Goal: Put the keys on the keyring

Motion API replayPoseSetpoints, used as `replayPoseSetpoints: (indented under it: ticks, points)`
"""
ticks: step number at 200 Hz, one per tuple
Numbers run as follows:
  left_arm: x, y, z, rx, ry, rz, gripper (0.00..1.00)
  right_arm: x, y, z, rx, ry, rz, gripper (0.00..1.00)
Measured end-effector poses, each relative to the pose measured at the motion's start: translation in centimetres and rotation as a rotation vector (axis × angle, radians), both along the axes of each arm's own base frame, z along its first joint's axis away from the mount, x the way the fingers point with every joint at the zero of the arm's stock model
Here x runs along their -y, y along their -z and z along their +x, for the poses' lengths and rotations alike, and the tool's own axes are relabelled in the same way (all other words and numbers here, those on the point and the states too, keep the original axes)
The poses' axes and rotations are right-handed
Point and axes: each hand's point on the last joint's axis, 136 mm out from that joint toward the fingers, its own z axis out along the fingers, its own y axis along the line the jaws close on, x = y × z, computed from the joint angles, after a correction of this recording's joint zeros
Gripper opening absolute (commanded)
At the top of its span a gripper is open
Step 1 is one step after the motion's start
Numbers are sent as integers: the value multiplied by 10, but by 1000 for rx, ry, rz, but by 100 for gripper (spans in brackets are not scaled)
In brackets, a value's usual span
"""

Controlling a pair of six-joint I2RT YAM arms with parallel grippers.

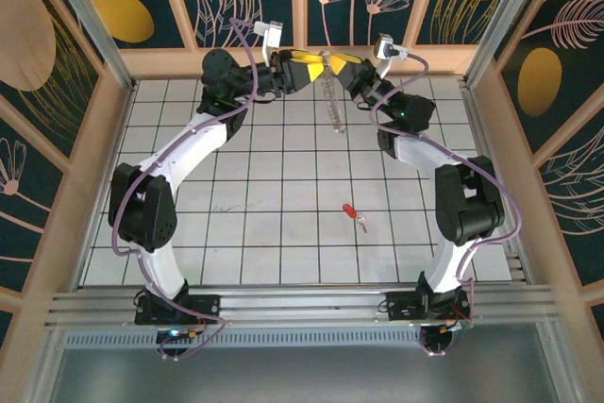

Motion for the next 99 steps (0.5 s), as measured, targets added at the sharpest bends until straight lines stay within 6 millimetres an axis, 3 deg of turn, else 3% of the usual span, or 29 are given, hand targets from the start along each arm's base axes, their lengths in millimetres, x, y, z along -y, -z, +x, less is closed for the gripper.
replayPoseSetpoints:
  ticks: [99]
  points:
    - [2,8,8,-16,-14,10,37,-1,0,-1,-3,-6,0,0]
